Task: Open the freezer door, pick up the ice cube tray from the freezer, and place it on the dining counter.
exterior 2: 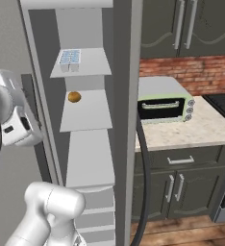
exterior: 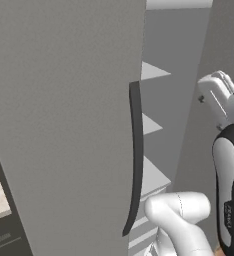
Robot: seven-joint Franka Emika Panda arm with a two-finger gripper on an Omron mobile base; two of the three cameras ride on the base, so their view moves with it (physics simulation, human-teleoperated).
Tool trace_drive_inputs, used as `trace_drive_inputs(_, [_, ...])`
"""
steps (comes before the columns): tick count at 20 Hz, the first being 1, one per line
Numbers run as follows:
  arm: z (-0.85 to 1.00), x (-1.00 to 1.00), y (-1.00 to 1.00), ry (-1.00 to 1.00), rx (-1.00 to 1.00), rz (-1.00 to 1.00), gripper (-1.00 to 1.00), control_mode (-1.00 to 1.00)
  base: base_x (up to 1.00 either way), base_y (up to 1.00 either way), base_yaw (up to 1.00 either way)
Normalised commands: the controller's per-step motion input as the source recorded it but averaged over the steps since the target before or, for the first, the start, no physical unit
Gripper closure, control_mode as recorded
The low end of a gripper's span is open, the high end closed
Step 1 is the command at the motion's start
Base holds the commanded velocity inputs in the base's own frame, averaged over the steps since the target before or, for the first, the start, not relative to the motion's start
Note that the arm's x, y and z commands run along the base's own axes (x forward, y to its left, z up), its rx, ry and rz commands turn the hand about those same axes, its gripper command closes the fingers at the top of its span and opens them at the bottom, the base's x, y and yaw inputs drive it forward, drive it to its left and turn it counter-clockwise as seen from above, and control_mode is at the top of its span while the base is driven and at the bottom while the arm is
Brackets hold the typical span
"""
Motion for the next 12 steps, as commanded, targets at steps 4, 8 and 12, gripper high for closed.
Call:
trace_drive_inputs(4, [0.0, 0.13, -0.05, -0.01, 0.28, -0.03, -1.0, -1.0, 0.0, 0.0, 0.0])
trace_drive_inputs(8, [0.0, 0.27, 0.0, -0.01, 0.26, 0.0, -1.0, -1.0, 0.0, 0.0, 0.0])
trace_drive_inputs(12, [0.0, 0.24, 0.0, 0.0, 0.23, 0.0, -1.0, -1.0, 0.0, 0.0, 0.0])
